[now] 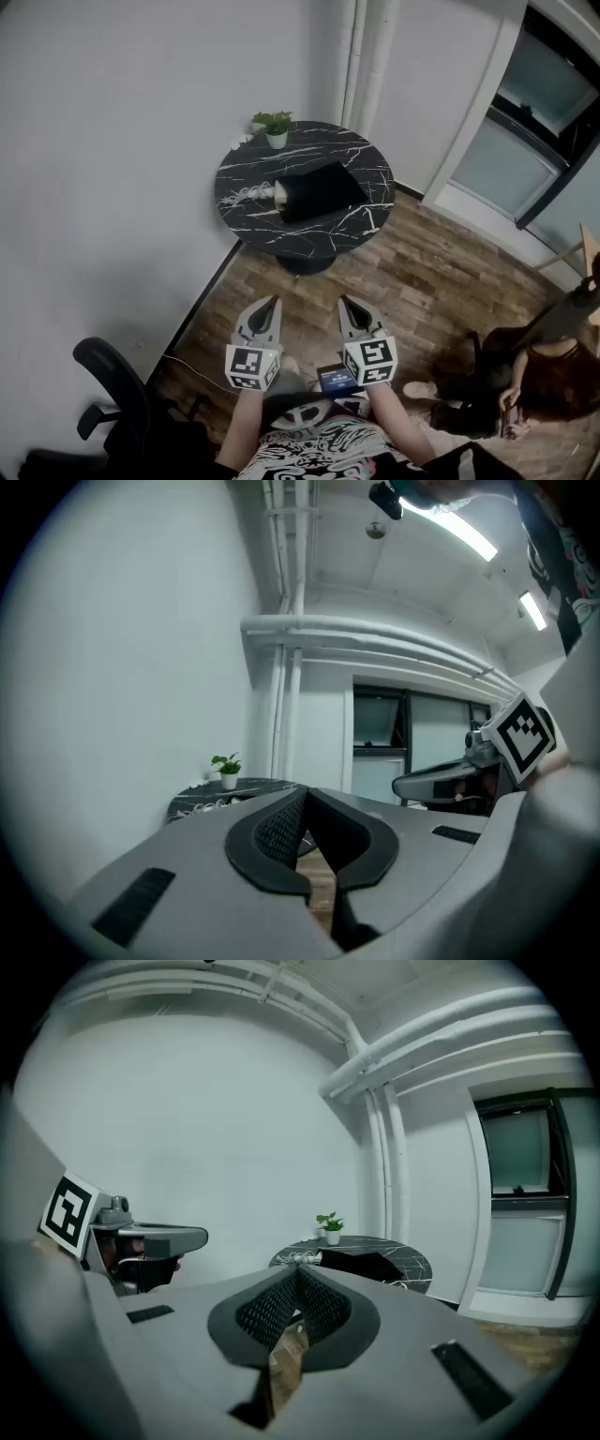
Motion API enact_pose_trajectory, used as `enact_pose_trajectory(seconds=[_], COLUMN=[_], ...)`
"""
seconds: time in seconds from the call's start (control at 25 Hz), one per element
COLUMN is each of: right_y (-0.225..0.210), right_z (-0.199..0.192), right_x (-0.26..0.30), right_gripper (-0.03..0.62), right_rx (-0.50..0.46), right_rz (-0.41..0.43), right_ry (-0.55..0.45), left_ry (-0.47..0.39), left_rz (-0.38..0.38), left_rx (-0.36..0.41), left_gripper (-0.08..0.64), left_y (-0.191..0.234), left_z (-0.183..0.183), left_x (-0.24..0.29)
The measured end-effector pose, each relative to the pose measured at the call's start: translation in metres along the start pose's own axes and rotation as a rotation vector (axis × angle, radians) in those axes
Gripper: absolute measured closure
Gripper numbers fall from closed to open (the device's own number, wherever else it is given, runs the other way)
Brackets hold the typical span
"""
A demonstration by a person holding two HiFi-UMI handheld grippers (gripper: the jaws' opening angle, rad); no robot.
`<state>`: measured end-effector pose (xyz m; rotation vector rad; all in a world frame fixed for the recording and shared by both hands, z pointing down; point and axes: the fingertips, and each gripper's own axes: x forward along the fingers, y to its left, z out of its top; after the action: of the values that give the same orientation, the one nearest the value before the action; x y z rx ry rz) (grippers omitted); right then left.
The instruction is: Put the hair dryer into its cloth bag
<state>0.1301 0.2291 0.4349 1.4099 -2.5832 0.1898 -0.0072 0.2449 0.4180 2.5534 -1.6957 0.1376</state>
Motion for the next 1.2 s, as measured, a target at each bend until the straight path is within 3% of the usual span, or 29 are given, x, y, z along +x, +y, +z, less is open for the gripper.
enact_pose_trajectory(seconds=[0.4,0.76,0.96,1.2], right_y=[0.003,-0.012,-0.019,-0.043], right_z=[-0.001,-0.005,-0.003,0.005], right_x=[-0.01,0.0,0.034,0.118], right_gripper=[0.574,0.572,0.572,0.572], right_rx=[-0.007,0.083,0.088,0.073], right_rz=[0.002,-0.001,0.023,0.027], right_ry=[-0.004,-0.026,-0.032,-0.015], left_ry=[0.002,0.003,0.015,0.024], left_rz=[0.03,0.05,0.076,0.107], left_rx=[0.007,0.039,0.04,0.06], left_gripper=[0.546,0.546,0.546,0.546], left_y=[0.0,0.005,0.03,0.09], left_z=[-0.001,-0.001,-0.009,-0.018], left_x=[-0.009,0.001,0.023,0.087])
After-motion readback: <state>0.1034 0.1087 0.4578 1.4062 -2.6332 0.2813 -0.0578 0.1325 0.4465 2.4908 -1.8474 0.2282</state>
